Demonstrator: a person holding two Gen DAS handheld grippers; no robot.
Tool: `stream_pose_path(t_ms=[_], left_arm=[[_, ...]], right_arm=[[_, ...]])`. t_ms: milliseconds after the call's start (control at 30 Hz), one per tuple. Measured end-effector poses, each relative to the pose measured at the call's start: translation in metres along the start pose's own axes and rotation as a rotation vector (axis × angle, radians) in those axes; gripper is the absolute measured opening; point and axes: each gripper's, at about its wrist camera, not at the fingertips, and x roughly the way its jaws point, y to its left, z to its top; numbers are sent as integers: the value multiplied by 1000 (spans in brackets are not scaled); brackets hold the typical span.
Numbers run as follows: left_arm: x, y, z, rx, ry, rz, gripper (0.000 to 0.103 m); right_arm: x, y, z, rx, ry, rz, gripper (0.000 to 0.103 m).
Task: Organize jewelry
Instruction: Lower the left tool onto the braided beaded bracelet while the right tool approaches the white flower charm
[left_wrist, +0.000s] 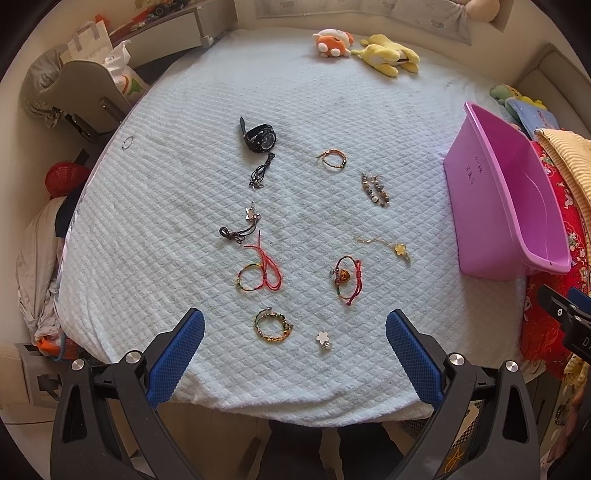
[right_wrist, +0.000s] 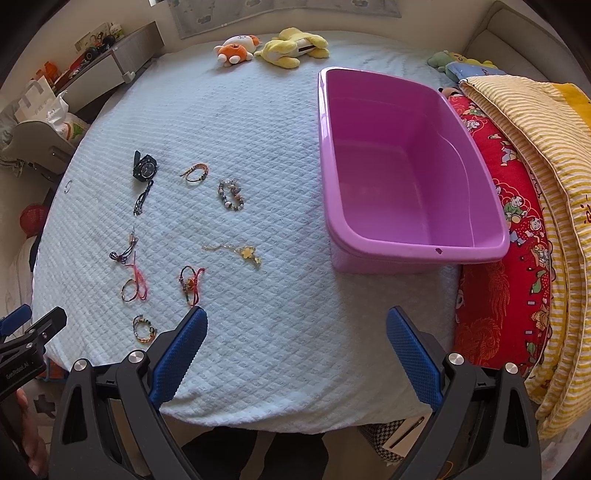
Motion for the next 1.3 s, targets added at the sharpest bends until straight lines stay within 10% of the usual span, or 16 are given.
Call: stream_pose_path(t_ms=[900,1300], left_arm=[[100,84,-84,-55,19,27,97],[145,77,-96,50,-108,30,97]], right_arm=[[92,89,-82,-42,35,103,93],[144,125,-116,-61,-59,170,93]])
